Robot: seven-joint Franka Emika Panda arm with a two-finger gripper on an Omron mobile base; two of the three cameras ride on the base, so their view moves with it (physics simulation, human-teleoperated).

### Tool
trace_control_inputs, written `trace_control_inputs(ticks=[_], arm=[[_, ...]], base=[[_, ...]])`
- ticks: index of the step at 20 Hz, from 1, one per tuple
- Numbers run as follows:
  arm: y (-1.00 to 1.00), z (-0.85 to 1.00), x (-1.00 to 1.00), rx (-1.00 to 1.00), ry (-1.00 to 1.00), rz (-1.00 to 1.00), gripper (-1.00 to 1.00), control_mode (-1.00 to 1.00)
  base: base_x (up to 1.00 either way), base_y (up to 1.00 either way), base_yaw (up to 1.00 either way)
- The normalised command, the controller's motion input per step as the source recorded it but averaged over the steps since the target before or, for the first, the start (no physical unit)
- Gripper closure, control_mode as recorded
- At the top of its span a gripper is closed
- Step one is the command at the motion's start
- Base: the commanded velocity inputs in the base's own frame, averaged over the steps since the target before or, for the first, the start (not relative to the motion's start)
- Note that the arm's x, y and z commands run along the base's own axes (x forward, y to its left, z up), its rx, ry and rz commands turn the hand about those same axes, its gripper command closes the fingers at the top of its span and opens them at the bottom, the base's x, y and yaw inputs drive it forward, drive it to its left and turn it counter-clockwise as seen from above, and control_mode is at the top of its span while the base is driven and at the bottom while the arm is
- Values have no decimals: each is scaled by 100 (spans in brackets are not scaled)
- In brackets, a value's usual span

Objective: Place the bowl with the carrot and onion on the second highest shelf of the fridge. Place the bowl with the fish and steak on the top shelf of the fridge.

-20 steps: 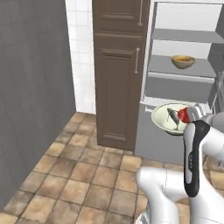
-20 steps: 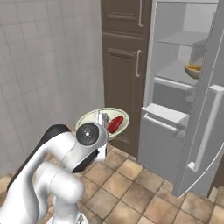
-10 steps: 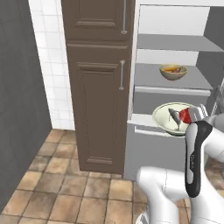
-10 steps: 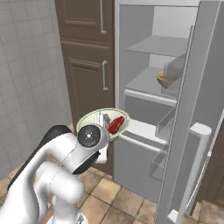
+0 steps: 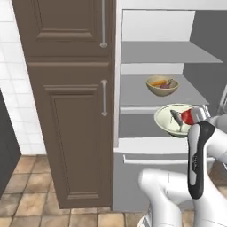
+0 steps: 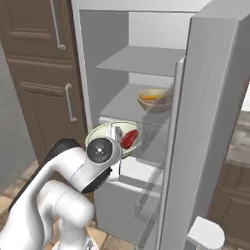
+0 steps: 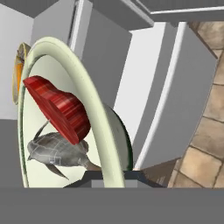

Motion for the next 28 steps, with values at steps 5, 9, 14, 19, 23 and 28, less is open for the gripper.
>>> trace_control_inputs(ticks=[5, 9, 14, 19, 23, 28], arm=[[0, 0, 0, 0, 0, 0, 100, 100], [0, 0, 0, 0, 0, 0, 100, 100], [0, 17, -6, 0, 0, -6, 100, -100], [0, 92, -32, 0, -4, -15, 100, -100], [8, 100, -10, 0, -19, -2, 100, -100], [1, 91, 7, 0, -15, 0, 100, -100]], base=[[93, 15, -15], [86, 13, -12], [27, 2, -6], [0, 0, 0], [0, 0, 0], [0, 0, 0]])
